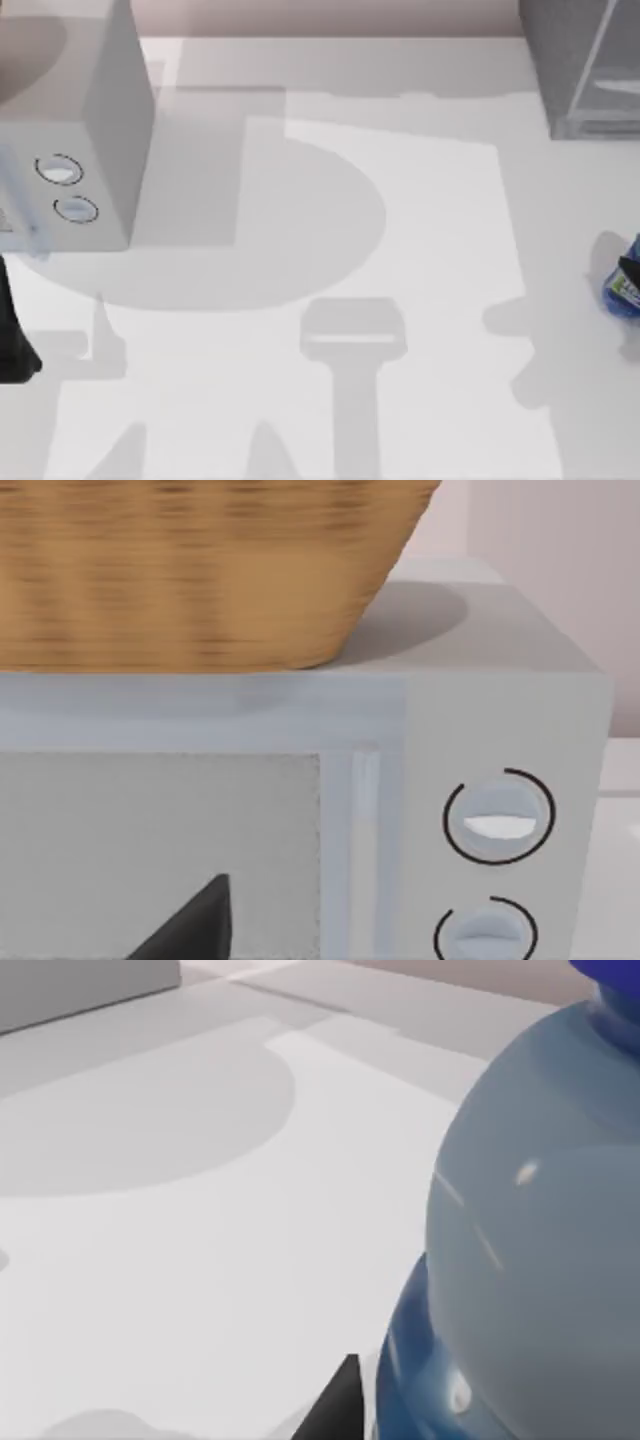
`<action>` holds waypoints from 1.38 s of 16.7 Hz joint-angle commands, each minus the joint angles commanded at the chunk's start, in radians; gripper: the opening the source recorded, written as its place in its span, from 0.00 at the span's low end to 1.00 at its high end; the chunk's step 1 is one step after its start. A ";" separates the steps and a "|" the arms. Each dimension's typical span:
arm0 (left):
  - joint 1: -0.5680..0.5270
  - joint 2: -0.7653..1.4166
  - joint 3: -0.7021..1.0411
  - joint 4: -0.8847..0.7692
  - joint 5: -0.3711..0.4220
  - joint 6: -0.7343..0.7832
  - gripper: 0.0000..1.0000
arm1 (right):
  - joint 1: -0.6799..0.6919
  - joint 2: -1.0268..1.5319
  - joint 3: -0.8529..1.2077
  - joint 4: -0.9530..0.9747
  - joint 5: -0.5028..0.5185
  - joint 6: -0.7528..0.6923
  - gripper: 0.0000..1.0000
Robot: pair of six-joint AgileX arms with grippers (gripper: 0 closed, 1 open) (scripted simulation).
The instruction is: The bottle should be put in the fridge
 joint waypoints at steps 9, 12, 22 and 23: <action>0.000 0.000 0.000 0.000 0.000 0.000 1.00 | -0.180 -0.167 0.063 -0.268 -0.170 -0.098 0.01; 0.000 0.000 0.000 0.000 0.000 0.000 1.00 | -0.176 -0.163 0.059 -0.268 -0.167 -0.095 0.01; 0.000 0.000 0.000 0.000 0.000 0.000 1.00 | -0.027 -0.714 -0.065 -0.557 0.197 0.005 0.01; 0.000 0.000 0.000 0.000 0.000 0.000 1.00 | 0.000 -0.810 -0.087 -0.608 0.259 0.024 0.01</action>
